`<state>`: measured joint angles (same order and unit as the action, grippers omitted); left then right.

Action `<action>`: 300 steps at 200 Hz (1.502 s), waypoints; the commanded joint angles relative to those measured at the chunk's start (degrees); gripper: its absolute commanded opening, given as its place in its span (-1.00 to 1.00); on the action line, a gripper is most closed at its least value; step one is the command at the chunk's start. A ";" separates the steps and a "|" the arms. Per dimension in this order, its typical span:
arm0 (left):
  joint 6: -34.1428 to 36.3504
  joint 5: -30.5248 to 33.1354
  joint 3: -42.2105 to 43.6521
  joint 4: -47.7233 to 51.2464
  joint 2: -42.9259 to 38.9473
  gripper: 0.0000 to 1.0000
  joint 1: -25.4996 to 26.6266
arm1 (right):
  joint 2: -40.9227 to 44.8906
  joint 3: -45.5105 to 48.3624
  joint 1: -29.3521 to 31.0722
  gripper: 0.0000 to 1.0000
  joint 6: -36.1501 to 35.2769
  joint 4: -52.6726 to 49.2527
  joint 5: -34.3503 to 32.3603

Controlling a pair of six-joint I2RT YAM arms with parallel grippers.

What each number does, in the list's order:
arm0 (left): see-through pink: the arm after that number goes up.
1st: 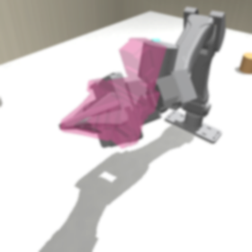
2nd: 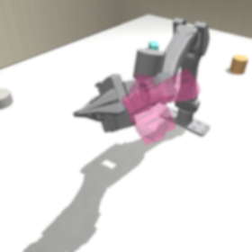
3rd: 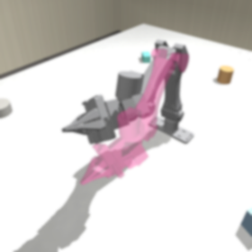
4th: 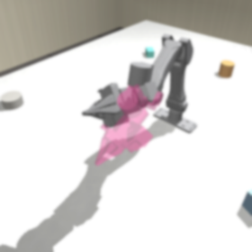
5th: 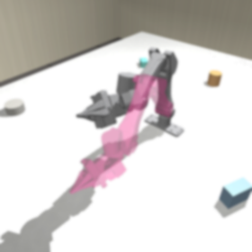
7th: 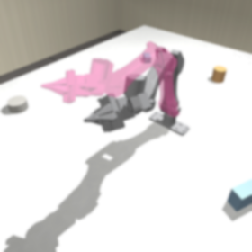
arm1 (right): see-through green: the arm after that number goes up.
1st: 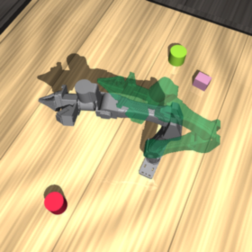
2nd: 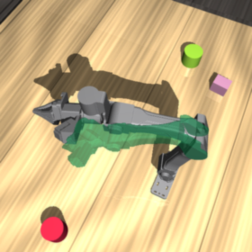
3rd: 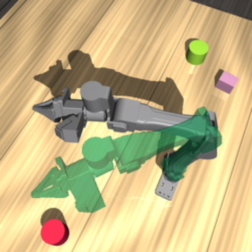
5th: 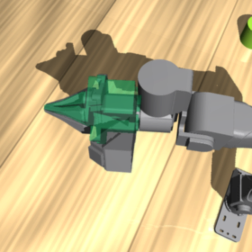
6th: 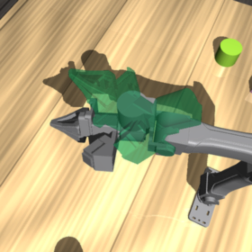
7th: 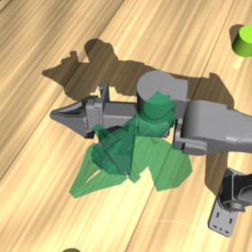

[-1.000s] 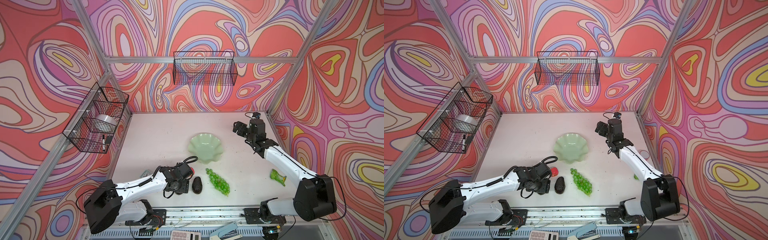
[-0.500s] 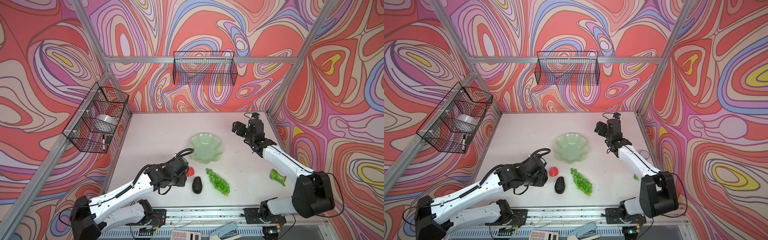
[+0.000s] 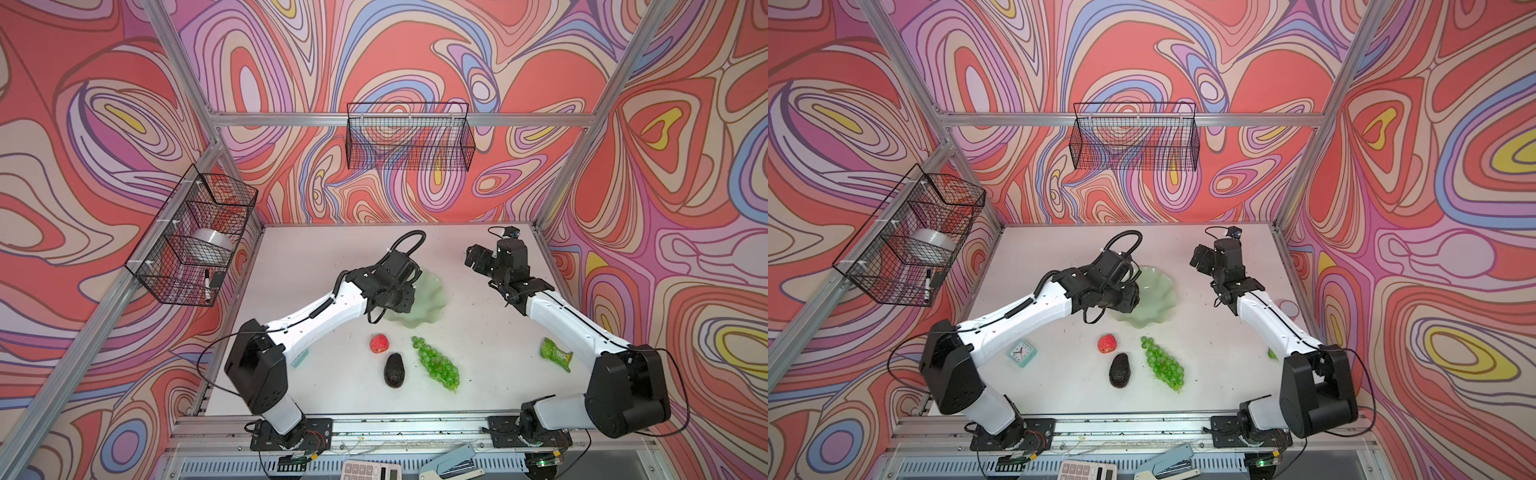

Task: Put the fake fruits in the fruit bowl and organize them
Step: 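Carry the avocado into the green bowl and open the left gripper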

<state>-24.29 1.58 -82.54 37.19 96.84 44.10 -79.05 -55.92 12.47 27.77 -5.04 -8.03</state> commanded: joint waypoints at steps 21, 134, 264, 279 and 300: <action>3.73 -3.23 -8.84 0.08 11.86 -0.02 -2.26 | 6.26 -1.21 0.28 0.97 -2.71 -5.04 -2.16; -0.11 1.33 -19.32 3.59 27.82 0.00 -2.35 | 10.80 -0.51 0.27 0.97 -2.28 -7.93 -0.66; -3.22 1.81 -20.21 3.64 30.37 0.43 -2.55 | 12.75 -2.53 0.30 0.97 -2.91 -9.81 -0.54; -3.30 1.95 -19.96 3.59 29.38 0.50 -2.61 | 12.93 -3.13 0.32 0.97 -3.24 -10.40 -0.76; -3.45 2.56 -18.95 2.94 26.98 0.57 -2.69 | 13.13 -3.99 0.29 0.97 -3.37 -11.20 -0.69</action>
<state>-26.81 3.11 -101.80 39.20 126.78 41.89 -67.35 -57.84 12.47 25.30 -14.83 -8.88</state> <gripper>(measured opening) 0.763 0.985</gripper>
